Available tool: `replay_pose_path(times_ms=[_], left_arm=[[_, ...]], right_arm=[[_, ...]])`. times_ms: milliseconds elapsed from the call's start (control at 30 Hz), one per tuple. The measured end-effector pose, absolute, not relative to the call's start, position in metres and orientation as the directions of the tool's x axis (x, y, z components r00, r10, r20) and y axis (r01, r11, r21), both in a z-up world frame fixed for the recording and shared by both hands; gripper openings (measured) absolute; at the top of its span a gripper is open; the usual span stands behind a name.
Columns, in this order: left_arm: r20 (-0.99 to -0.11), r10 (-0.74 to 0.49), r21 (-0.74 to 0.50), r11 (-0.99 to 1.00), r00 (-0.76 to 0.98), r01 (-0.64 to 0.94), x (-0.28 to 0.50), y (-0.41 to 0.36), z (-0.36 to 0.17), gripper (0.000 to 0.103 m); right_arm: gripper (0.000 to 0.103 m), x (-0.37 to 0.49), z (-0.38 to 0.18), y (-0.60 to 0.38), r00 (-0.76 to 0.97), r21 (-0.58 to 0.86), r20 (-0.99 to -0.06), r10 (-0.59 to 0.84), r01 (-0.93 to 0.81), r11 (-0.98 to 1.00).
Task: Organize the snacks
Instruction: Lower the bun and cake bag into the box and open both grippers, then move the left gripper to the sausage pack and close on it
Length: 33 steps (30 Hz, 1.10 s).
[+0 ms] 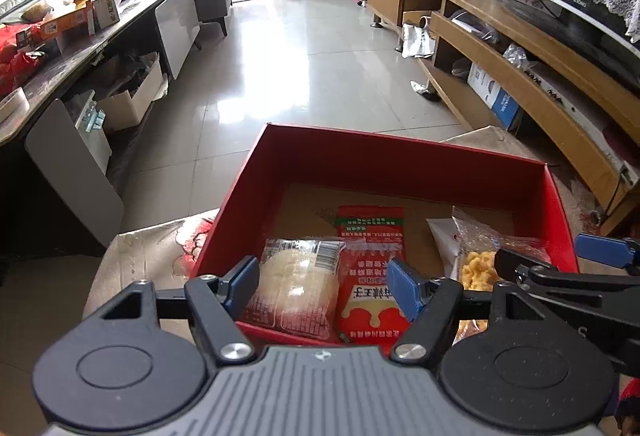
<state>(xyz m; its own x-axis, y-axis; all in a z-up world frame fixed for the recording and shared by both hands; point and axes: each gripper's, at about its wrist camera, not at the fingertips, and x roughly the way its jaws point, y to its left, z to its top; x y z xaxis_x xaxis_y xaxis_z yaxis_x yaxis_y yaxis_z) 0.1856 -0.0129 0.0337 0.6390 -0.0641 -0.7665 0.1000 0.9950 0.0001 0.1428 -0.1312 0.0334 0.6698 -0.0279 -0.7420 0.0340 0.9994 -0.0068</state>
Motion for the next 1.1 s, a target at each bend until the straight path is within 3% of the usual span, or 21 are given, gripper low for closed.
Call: replay_pose_path(times_ms=[400, 1100], left_arm=[[-0.786, -0.113, -0.041, 0.991, 0.608, 0.13, 0.137, 0.005, 0.038, 0.07], [-0.907, -0.117, -0.033, 0.977, 0.404, 0.21, 0.082, -0.003, -0.028, 0.07]], right_arm=[[0.084, 0.112, 0.045, -0.13, 0.678, -0.026, -0.734, -0.029, 0.015, 1.0], [0.085, 0.049, 0.039, -0.121, 0.607, 0.025, -0.792, 0.066, -0.076, 0.997]])
